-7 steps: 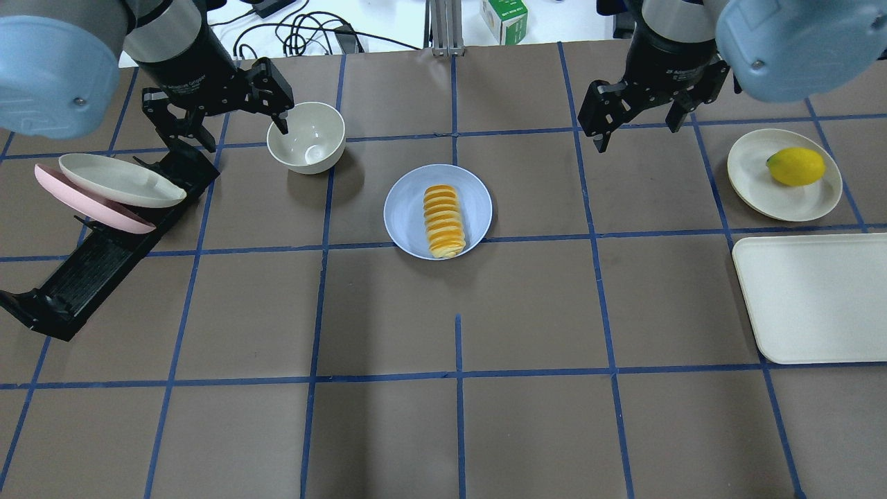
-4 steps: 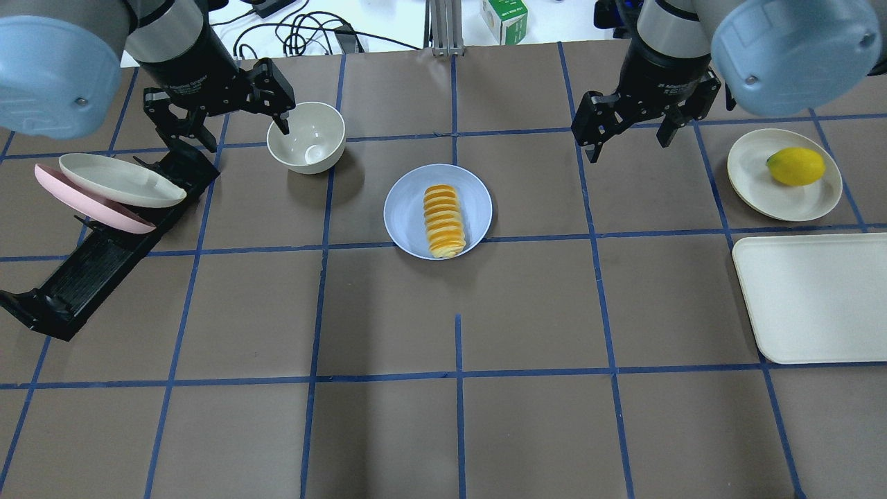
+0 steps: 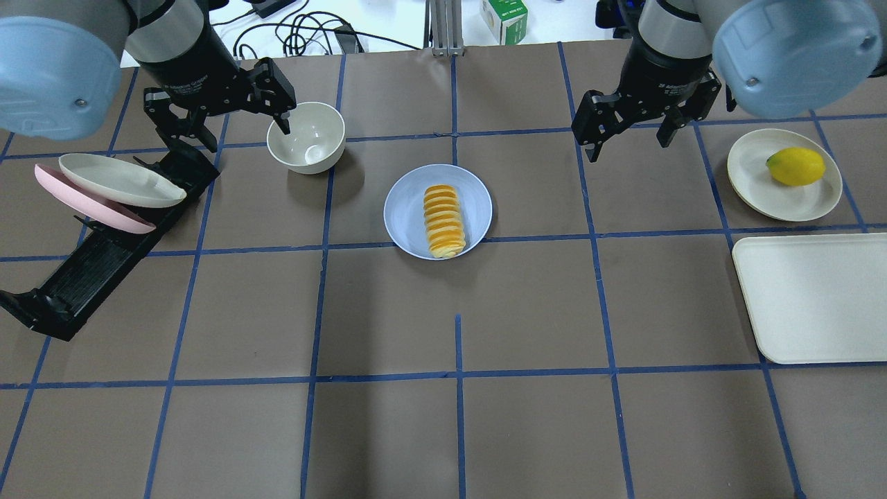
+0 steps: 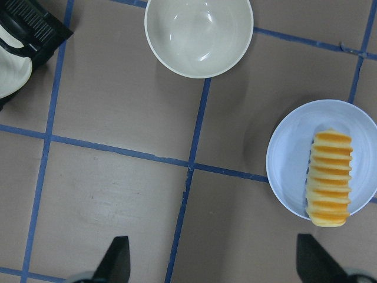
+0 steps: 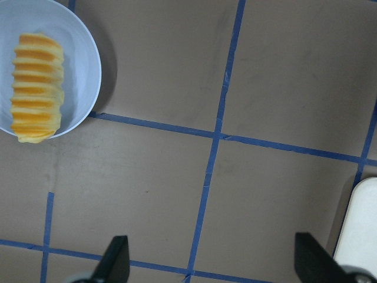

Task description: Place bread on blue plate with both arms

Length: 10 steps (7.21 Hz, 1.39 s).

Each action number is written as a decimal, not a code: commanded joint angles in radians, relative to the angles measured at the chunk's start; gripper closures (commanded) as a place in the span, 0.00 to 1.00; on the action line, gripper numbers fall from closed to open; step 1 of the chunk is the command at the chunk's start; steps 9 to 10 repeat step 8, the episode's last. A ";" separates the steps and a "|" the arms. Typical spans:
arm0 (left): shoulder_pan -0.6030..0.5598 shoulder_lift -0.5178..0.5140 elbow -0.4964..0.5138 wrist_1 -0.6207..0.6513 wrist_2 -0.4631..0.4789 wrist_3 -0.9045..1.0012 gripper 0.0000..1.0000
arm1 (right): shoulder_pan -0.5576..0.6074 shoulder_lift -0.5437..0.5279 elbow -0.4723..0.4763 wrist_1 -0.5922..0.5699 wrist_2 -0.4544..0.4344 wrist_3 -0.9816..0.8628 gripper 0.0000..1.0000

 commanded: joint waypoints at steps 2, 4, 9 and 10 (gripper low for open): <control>-0.030 0.002 0.001 -0.028 0.003 0.067 0.00 | 0.000 -0.009 0.002 0.000 0.002 0.003 0.00; -0.030 0.006 0.003 -0.032 0.001 0.089 0.00 | 0.001 -0.009 0.003 0.000 0.000 0.003 0.00; -0.031 0.017 0.001 -0.032 0.003 0.089 0.00 | 0.001 -0.009 0.005 0.002 0.000 0.003 0.00; -0.031 0.017 0.001 -0.032 0.003 0.089 0.00 | 0.001 -0.009 0.005 0.002 0.000 0.003 0.00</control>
